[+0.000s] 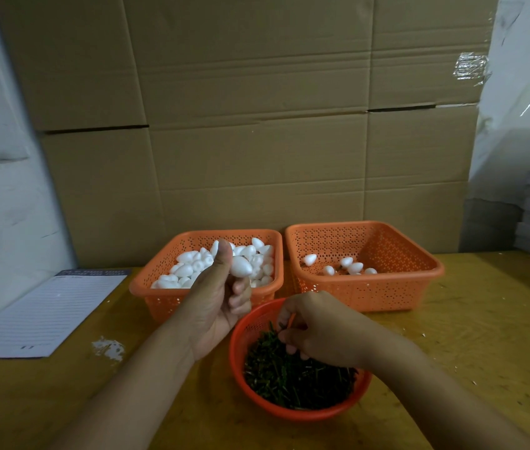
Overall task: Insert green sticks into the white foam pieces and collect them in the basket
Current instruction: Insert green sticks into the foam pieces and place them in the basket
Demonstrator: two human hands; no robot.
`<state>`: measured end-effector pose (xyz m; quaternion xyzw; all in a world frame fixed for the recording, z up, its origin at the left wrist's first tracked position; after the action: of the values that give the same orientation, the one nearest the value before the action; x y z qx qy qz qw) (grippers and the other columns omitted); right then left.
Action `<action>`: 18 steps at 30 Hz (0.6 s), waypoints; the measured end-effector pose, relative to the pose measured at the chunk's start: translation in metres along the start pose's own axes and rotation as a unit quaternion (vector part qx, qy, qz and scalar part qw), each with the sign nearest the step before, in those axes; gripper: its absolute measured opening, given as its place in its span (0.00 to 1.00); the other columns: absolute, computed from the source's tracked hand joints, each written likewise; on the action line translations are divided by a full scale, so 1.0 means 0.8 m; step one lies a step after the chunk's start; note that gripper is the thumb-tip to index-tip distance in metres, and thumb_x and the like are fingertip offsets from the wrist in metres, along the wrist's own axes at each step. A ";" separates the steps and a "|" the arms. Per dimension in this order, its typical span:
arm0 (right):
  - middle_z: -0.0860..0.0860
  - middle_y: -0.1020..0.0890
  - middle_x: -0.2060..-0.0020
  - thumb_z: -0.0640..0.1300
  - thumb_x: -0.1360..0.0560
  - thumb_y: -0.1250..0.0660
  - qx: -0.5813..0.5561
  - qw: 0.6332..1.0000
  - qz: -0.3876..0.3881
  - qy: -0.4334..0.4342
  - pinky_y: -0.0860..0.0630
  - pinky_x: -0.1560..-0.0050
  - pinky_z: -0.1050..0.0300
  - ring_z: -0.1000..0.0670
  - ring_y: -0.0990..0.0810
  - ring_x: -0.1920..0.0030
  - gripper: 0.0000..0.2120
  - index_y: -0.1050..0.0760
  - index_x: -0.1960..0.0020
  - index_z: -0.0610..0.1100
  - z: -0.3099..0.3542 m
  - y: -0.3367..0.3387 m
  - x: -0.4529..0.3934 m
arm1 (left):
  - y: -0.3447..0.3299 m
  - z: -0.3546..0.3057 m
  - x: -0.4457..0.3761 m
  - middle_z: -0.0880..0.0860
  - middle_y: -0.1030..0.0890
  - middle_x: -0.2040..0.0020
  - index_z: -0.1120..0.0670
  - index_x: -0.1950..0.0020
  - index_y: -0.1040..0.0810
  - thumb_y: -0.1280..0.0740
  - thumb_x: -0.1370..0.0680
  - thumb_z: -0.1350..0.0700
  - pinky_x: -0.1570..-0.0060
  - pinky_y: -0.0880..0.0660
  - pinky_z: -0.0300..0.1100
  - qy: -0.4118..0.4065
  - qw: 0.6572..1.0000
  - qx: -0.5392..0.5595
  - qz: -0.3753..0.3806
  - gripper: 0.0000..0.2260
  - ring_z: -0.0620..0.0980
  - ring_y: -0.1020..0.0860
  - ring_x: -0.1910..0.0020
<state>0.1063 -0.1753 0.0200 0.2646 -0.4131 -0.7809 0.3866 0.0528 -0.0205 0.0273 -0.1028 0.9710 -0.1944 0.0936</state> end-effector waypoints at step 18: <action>0.52 0.15 0.63 0.42 0.21 0.33 -0.016 1.000 -0.011 0.009 0.24 0.66 0.68 0.60 0.18 0.67 0.04 0.21 0.48 0.48 0.005 0.004 0.001 | -0.001 -0.003 0.001 0.55 0.15 0.49 0.52 0.54 0.12 0.32 0.22 0.50 0.59 0.19 0.37 -0.006 0.997 0.067 0.030 0.11 0.45 0.17 0.59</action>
<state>0.1043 -0.1753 0.0244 0.2697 -0.3946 -0.7892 0.3857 0.0514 -0.0205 0.0294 -0.0679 0.9579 -0.2554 0.1119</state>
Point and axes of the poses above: each hand's wrist, its own x-axis away from the middle knuckle, its own y-axis out of the back of the hand, z = x × y, the point moved 4 cm from there along -x, towards the middle knuckle
